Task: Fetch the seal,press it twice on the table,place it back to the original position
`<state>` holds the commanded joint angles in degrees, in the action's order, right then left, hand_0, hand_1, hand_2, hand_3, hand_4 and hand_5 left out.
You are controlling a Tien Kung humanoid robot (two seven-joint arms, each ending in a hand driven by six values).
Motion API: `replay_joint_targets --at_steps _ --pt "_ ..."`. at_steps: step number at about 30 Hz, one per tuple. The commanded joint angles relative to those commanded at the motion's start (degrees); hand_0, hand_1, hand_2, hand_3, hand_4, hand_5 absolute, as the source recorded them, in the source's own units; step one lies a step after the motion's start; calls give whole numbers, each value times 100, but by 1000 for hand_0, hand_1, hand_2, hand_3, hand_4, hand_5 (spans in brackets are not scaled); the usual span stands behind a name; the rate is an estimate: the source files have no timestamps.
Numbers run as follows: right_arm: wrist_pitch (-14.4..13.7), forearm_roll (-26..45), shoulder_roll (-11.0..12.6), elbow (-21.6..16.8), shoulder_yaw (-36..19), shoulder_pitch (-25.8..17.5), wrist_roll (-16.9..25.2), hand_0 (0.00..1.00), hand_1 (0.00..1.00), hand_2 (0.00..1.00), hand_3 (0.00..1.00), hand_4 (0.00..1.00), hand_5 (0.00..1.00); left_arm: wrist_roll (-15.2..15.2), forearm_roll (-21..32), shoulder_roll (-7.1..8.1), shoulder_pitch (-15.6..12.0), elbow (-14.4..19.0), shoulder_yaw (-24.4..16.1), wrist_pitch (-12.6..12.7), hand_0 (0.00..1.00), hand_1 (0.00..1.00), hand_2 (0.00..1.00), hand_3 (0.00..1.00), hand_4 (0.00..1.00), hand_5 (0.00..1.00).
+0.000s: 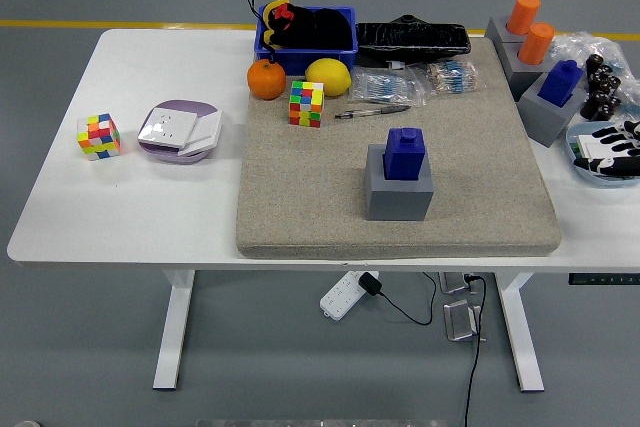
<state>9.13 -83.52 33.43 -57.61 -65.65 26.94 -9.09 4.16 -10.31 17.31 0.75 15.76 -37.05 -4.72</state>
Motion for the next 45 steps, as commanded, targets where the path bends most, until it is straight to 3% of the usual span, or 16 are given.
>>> replay_joint_targets --at_steps 21,29,45 --pt "52 66 -14 -1 4 40 147 863 803 799 759 907 394 12 -27 1 39 6 -61 60 863 832 821 839 834 503" --pt "-106 47 -13 2 -1 48 291 860 802 796 758 906 392 25 -25 -9 34 5 -75 57 862 831 820 838 832 502" --pt "-89 36 -2 -1 -18 76 263 850 780 776 740 899 387 31 -30 -9 51 5 -87 64 862 831 811 837 830 501"
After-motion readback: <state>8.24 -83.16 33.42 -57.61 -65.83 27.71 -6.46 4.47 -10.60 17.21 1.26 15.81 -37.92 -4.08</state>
